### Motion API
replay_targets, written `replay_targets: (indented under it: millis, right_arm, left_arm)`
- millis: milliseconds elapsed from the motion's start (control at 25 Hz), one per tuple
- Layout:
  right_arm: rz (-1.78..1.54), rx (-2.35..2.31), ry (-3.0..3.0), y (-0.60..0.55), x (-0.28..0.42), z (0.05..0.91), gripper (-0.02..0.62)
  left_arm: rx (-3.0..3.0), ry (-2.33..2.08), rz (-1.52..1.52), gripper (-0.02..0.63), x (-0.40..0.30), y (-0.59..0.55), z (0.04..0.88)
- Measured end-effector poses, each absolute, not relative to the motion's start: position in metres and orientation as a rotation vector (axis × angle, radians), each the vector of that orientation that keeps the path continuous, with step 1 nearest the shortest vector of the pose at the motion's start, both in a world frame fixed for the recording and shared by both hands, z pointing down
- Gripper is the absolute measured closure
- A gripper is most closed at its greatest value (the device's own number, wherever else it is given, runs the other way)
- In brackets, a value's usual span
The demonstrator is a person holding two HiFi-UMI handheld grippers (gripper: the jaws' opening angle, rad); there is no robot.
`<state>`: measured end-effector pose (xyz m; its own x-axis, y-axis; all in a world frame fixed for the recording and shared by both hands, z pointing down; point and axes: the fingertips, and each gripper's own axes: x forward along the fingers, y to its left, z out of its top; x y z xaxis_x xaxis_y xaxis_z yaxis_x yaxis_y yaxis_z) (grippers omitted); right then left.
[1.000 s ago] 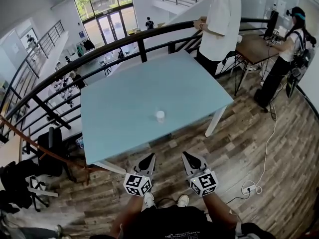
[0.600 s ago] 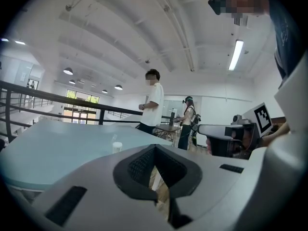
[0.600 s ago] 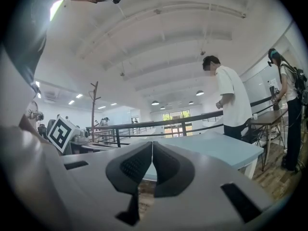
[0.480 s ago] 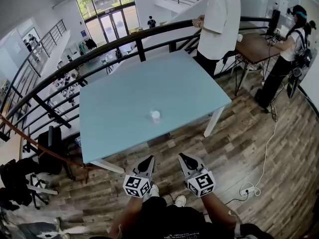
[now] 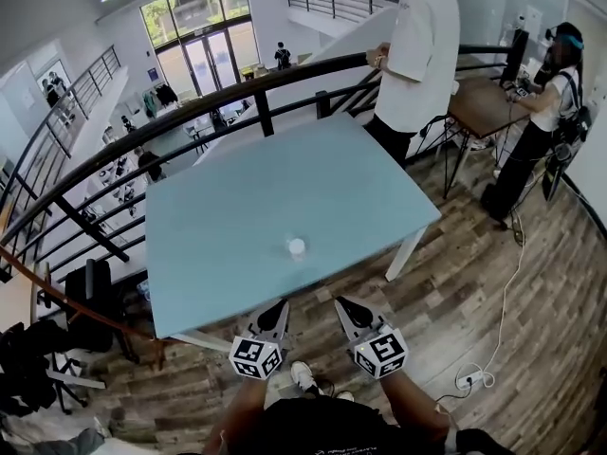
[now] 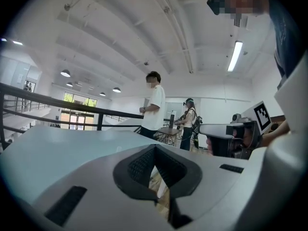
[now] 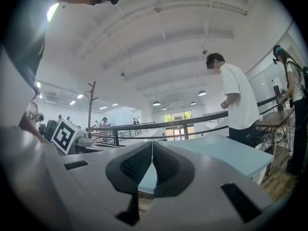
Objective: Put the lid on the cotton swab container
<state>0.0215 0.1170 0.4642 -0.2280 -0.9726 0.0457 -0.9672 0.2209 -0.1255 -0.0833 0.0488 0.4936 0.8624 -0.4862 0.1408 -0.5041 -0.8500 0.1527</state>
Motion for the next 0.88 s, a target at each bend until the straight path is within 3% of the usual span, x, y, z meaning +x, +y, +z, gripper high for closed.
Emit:
replay_targets:
  millis: [880]
  right_arm:
    - [-0.136, -1.989, 2.400, -0.019, 0.013, 0.449, 0.575]
  left_arm:
    - [2.841, -0.722, 0.096, 0.597, -0.114, -0.069, 0.494]
